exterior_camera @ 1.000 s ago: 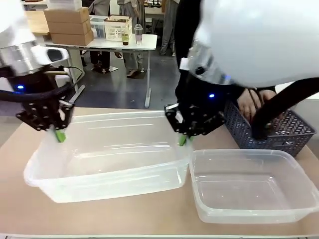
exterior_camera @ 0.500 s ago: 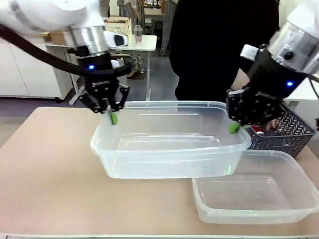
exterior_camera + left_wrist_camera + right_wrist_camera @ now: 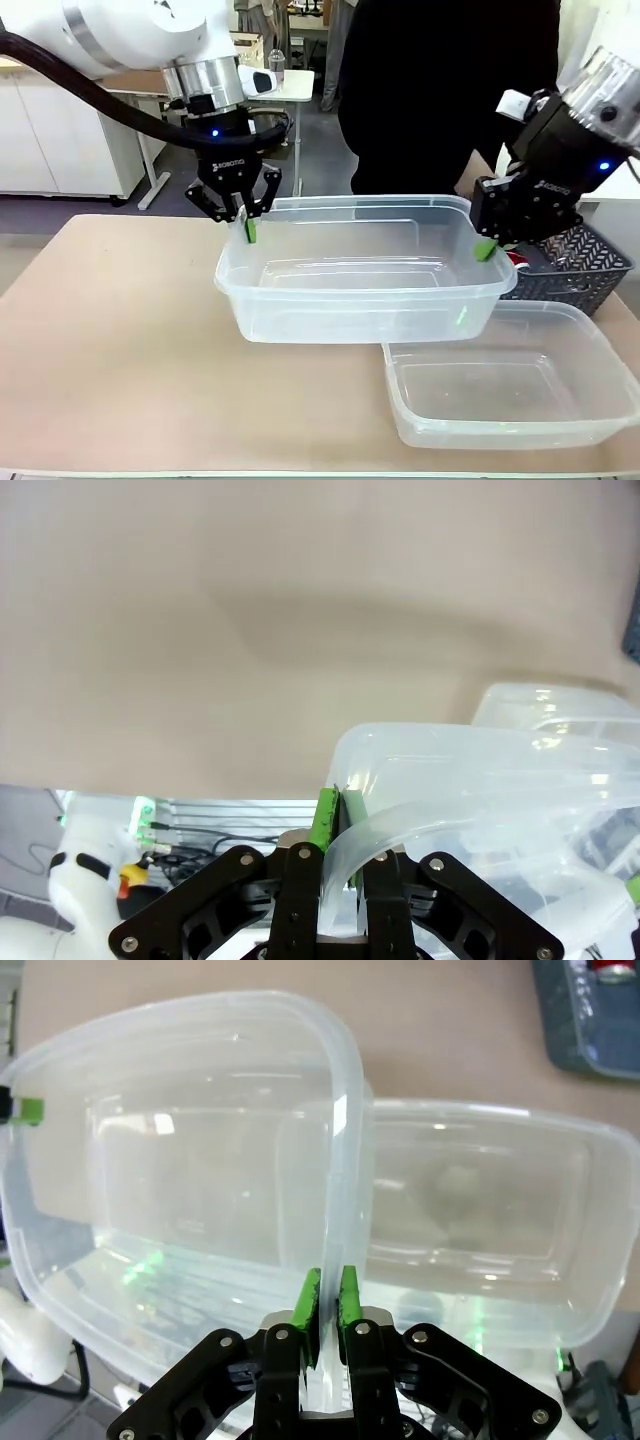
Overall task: Sort the waste into each basket.
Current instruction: Pick up the Organizing box on the left side of the table and lift it, then offer the picked Organizing box to the human.
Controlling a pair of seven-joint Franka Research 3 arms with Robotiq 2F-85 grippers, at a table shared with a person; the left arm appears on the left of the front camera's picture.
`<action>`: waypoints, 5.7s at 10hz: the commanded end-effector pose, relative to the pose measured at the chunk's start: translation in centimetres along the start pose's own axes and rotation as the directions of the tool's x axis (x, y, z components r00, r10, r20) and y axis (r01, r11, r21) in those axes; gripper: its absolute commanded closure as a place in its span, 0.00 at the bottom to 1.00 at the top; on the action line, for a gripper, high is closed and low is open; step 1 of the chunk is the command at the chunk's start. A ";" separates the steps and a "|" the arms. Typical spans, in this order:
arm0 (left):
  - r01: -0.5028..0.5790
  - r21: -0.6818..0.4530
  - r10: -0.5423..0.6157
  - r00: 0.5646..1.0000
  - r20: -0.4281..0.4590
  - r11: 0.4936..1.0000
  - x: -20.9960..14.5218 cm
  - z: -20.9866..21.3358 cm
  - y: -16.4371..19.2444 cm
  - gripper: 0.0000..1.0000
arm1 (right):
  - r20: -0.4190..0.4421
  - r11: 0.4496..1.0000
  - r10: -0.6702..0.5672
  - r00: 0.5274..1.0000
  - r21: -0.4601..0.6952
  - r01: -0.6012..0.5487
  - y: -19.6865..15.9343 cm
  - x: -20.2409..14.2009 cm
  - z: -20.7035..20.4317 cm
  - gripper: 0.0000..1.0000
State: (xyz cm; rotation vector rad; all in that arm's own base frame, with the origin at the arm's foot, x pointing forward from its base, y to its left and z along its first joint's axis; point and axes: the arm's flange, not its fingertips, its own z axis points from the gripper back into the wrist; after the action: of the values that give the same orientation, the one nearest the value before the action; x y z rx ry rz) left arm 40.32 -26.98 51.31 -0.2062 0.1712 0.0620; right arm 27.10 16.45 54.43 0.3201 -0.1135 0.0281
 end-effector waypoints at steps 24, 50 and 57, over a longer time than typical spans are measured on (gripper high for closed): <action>0.005 -0.008 -0.005 1.000 -0.008 1.000 -0.9 0.3 -0.4 0.93 | -0.011 1.000 -0.004 1.000 -0.007 0.004 0.1 -0.4 0.5 0.91; 0.005 -0.008 -0.005 1.000 -0.008 1.000 -0.9 0.3 -0.4 0.93 | -0.011 1.000 -0.004 1.000 -0.007 0.004 0.1 -0.4 0.5 0.91; 0.005 -0.008 -0.005 1.000 -0.008 1.000 -0.9 0.3 -0.4 0.93 | -0.011 1.000 -0.004 1.000 -0.007 0.004 0.1 -0.4 0.5 0.91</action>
State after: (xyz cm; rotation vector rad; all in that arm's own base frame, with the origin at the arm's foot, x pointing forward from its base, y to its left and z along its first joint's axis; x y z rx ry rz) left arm 39.58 -27.13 51.59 -0.1953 0.1856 0.0329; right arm 26.88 15.87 54.31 0.3024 -0.1031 0.0132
